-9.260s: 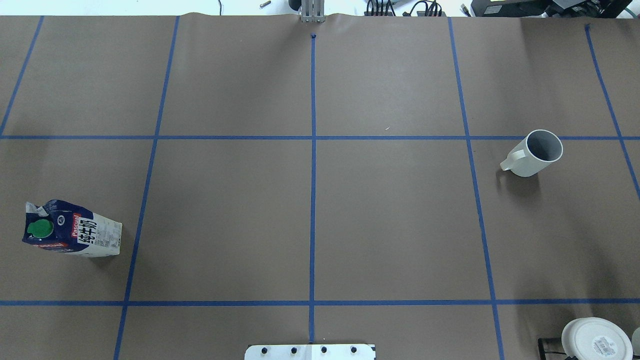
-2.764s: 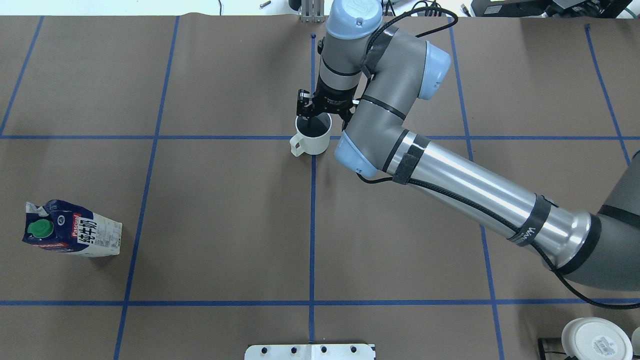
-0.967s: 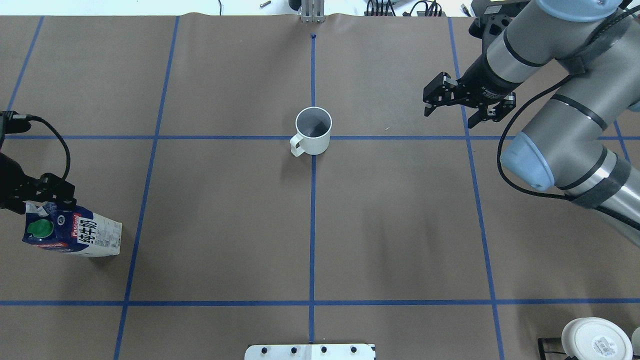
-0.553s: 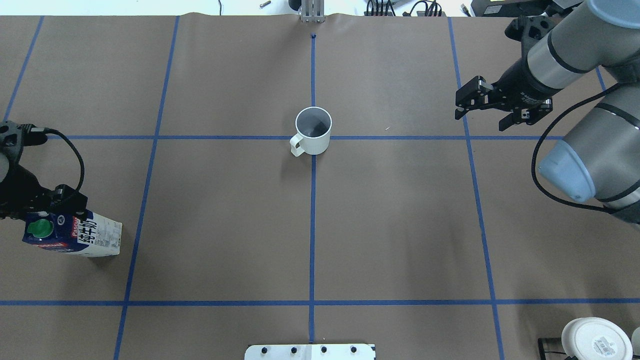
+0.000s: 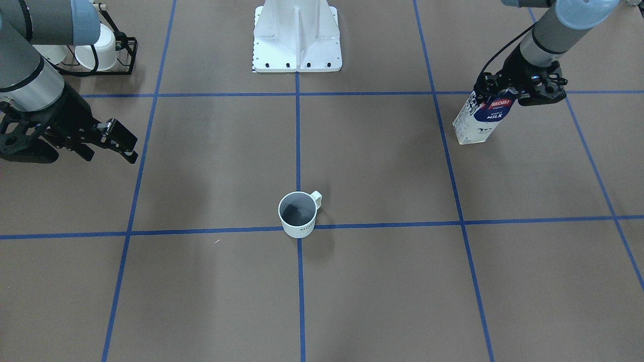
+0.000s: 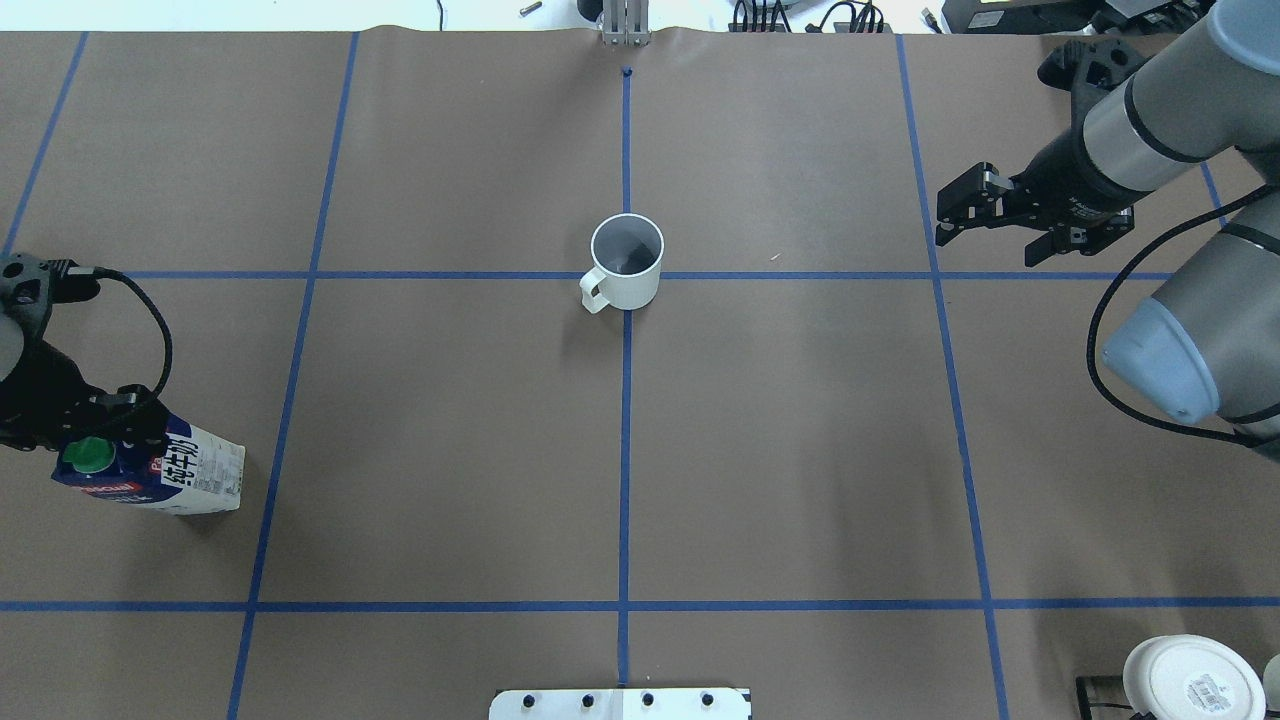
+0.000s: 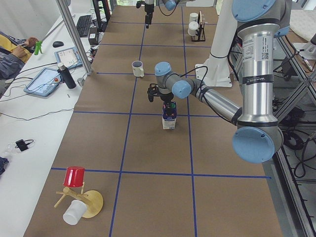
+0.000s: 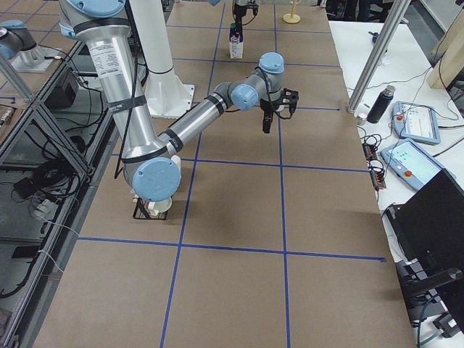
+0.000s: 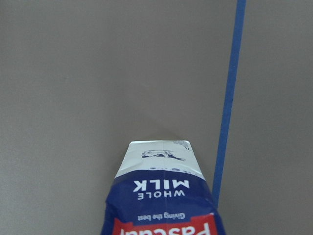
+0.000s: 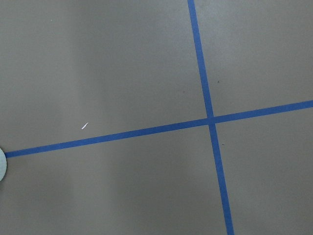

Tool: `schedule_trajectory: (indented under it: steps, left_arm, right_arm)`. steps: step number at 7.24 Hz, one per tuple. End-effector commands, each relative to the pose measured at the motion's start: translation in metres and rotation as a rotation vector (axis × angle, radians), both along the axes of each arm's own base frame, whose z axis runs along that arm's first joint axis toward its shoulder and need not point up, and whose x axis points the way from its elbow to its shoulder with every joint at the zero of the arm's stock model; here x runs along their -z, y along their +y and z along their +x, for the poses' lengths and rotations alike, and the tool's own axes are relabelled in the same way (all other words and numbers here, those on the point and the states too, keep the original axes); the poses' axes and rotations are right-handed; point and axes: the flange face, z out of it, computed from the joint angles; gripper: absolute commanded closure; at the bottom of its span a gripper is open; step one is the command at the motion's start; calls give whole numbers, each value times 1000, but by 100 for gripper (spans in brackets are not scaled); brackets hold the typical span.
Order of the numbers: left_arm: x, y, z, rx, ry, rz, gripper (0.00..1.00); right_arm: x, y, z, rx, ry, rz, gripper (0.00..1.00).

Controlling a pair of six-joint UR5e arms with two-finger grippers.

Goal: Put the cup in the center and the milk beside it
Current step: 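Grasp the milk carton top with the left gripper while the right arm withdraws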

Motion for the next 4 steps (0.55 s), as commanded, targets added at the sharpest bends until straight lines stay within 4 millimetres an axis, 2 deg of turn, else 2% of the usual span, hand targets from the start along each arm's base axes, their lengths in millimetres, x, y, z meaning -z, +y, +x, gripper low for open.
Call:
schedule_trajectory:
  steps: [1, 2, 3, 4]
  left_arm:
    - [9, -7, -20, 42, 12, 14, 100]
    - [22, -14, -29, 65, 34, 28, 100]
    - [41, -25, -23, 77, 55, 56, 100]
    - [59, -52, -11, 95, 61, 71, 100]
  right_arm:
    - [-2, 3, 8, -11, 2, 1, 0]
    - [0, 6, 17, -21, 7, -7, 0]
    - [1, 13, 30, -37, 21, -15, 0]
    - [-8, 25, 43, -32, 41, -3, 0]
